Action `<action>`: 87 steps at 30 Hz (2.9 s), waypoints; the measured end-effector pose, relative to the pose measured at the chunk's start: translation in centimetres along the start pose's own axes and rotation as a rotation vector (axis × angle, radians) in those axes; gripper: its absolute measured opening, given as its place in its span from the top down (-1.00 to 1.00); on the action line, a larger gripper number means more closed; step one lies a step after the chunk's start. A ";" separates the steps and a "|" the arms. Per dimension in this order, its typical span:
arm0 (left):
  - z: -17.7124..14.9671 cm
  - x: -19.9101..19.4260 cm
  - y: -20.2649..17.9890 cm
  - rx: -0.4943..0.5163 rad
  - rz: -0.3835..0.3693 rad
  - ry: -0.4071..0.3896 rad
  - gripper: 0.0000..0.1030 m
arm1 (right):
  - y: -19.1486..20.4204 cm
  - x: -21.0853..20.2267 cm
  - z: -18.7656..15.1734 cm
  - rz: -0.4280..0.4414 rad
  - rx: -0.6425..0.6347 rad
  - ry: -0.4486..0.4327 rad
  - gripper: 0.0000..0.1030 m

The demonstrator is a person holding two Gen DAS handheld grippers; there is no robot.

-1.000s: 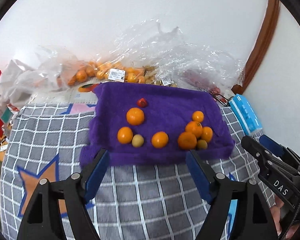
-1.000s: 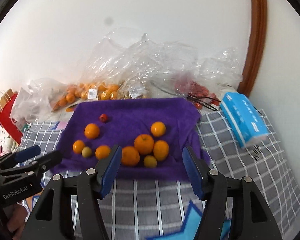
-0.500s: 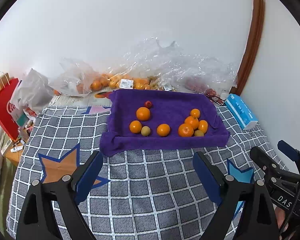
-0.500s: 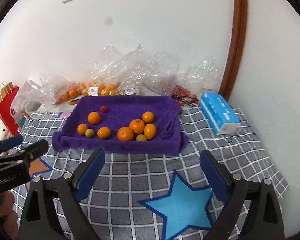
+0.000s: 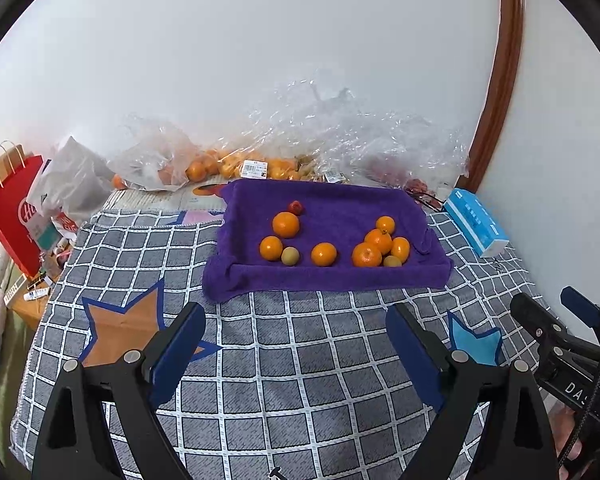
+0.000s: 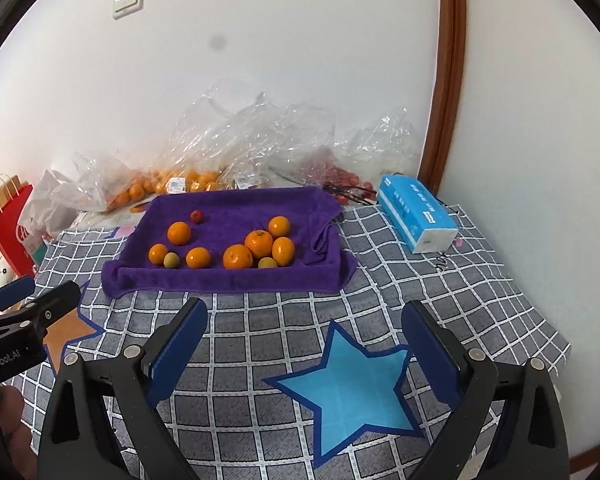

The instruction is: Organize fruits

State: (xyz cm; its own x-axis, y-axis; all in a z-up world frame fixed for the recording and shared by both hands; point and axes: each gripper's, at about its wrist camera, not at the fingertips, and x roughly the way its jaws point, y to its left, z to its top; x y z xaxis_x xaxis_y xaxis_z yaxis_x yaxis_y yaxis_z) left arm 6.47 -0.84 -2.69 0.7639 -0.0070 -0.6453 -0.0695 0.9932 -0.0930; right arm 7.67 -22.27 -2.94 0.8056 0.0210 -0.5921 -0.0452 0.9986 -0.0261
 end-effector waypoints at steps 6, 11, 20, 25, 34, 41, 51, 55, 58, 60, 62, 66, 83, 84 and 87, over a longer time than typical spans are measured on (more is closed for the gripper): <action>0.0 -0.2 -0.6 0.014 0.008 -0.007 -0.78 | -0.4 -0.3 0.1 -0.002 0.012 -0.004 -0.88; -0.1 0.0 -0.9 0.021 0.006 -0.001 -0.78 | -0.6 -0.4 0.0 -0.004 0.012 -0.008 -0.88; -0.1 0.0 -1.0 0.017 0.012 -0.004 -0.78 | -0.7 -0.2 0.0 0.002 0.013 -0.009 -0.88; -0.1 0.1 -0.8 0.015 0.011 -0.001 -0.78 | -0.8 -0.1 0.0 0.003 0.015 -0.007 -0.88; -0.1 0.5 -0.8 0.018 0.008 0.007 -0.78 | -0.9 0.3 -0.1 -0.008 0.014 -0.001 -0.88; -0.1 0.8 -0.7 0.012 0.007 0.007 -0.78 | -0.9 0.3 0.0 -0.007 0.013 -0.001 -0.88; -0.3 0.7 -0.5 0.009 0.007 0.009 -0.78 | -0.8 0.4 0.0 -0.010 0.007 -0.003 -0.88; -0.3 0.8 -0.4 0.001 0.003 0.009 -0.78 | -0.8 0.3 0.0 -0.011 0.006 -0.002 -0.88; -0.3 0.7 -0.3 0.005 0.007 0.006 -0.78 | -0.7 0.3 -0.1 -0.010 0.006 -0.003 -0.88; -0.3 0.7 -0.3 0.004 0.006 0.006 -0.78 | -0.7 0.3 -0.1 -0.009 0.005 -0.002 -0.88; -0.3 0.6 -0.3 0.003 0.004 0.005 -0.78 | -0.8 0.2 -0.1 -0.008 0.008 -0.003 -0.88; -0.2 0.6 -0.4 0.010 0.008 0.004 -0.78 | -0.8 0.2 -0.1 -0.005 0.011 -0.003 -0.88; -0.3 0.3 -0.1 -0.001 0.005 0.005 -0.78 | -0.7 0.0 0.1 -0.004 0.009 -0.006 -0.88; -0.3 0.3 -0.1 -0.002 0.004 0.005 -0.78 | -0.6 0.0 0.1 -0.004 0.008 -0.005 -0.88; -0.3 0.3 -0.1 0.004 0.004 0.005 -0.78 | -0.6 0.0 0.0 -0.003 0.011 -0.005 -0.88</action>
State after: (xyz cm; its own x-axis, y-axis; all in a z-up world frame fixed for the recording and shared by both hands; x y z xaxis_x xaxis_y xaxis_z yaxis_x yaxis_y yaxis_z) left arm 6.51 -0.99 -3.08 0.7605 -0.0037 -0.6493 -0.0696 0.9938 -0.0872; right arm 7.69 -22.84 -2.88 0.8088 0.0183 -0.5878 -0.0367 0.9991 -0.0193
